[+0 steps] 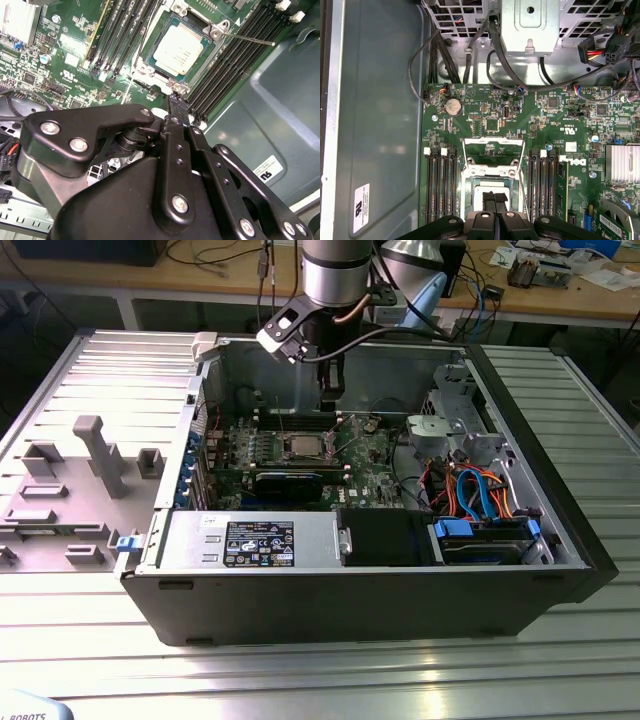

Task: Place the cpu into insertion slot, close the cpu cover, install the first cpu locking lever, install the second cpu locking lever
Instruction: 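Close the cpu cover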

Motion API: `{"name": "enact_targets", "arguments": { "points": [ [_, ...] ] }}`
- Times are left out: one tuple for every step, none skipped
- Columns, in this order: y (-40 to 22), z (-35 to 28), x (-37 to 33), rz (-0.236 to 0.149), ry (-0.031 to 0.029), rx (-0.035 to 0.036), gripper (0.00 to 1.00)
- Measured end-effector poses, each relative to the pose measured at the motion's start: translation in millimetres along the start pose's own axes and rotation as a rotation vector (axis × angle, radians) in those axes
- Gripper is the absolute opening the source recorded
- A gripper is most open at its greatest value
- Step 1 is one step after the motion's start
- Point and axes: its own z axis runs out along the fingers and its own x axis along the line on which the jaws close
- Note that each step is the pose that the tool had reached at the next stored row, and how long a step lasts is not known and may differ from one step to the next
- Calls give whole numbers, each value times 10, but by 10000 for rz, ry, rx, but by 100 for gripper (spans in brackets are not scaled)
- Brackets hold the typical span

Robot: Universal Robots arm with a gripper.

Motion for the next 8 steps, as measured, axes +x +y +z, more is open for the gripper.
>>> {"name": "enact_targets", "arguments": {
  "points": [
    [4,0,0,0,0,0,11],
    [7,0,0,0,0,0,11],
    [10,0,0,0,0,0,11],
    [13,0,0,0,0,0,11],
    [17,1,-1,0,0,0,11],
    [19,1,-1,1,0,-1,11],
    [21,1,-1,0,0,0,11],
    [24,1,-1,0,0,0,11]
  ]
}}
